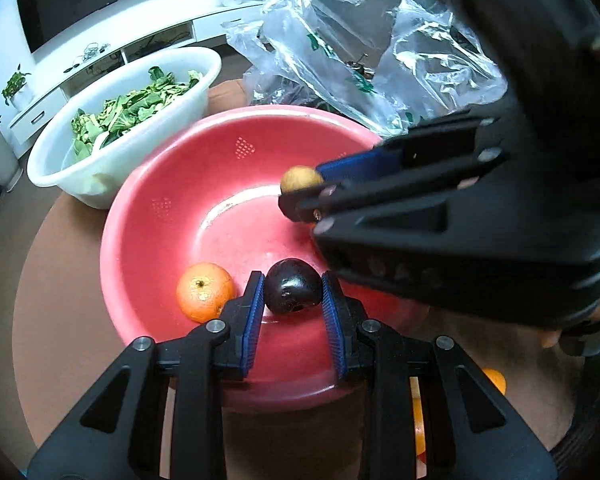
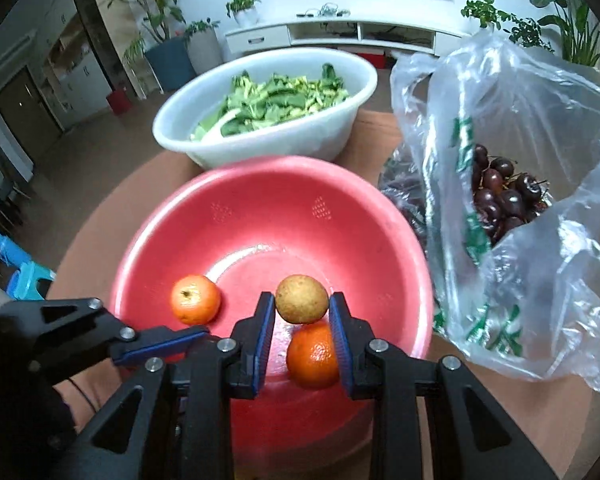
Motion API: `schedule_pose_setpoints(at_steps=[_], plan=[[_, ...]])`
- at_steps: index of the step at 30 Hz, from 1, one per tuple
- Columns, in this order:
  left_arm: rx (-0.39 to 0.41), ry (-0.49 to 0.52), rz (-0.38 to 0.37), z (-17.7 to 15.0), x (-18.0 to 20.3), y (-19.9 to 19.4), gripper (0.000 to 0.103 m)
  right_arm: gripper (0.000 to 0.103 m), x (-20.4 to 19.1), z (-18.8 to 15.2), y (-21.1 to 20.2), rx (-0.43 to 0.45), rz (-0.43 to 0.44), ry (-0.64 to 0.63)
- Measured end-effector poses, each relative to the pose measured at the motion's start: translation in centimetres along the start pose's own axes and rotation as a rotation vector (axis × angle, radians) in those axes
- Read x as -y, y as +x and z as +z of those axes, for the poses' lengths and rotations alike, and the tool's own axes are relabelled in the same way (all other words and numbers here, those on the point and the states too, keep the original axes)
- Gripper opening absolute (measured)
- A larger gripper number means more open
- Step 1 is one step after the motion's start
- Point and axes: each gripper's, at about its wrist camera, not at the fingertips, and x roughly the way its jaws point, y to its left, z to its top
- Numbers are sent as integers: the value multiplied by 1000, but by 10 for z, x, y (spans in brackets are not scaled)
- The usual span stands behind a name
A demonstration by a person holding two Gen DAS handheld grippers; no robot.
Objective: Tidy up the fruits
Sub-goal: 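Lower the plum and potato into the red basin and open both tools, then return to the fruit and grasp a red tomato with the left tool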
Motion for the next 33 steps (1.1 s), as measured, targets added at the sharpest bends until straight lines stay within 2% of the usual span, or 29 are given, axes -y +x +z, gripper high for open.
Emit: schedule_pose_setpoints(at_steps=[5, 7, 9, 10, 16, 21, 23, 25, 26, 33], plan=[[0, -15, -2, -3, -4, -2, 28, 31, -1, -1, 10, -17, -22, -14], [2, -23, 8, -3, -6, -2, 35, 32, -7, 1, 12, -20, -43, -39], [24, -28, 14, -4, -7, -7, 71, 35, -11, 0, 12, -24, -44, -50], [34, -26, 21, -4, -6, -10, 74, 37, -11, 0, 13, -21, -42, -52], [51, -27, 13, -6, -5, -24, 74, 39, -12, -1, 9, -11, -40, -46], [77, -36, 11, -13, -4, -46, 74, 39, -12, -6, -11, 33, -22, -27], [89, -47, 10, -18, -4, -56, 75, 52, -11, -10, -25, 60, -6, -8], [111, -53, 8, -28, -3, -72, 82, 59, -10, -16, -39, 89, 12, 8], [121, -53, 14, -34, -2, -81, 86, 61, -9, -21, -47, 106, 24, 18], [156, -109, 7, -87, 7, -128, 88, 68, -3, -81, -104, 190, 107, 95]])
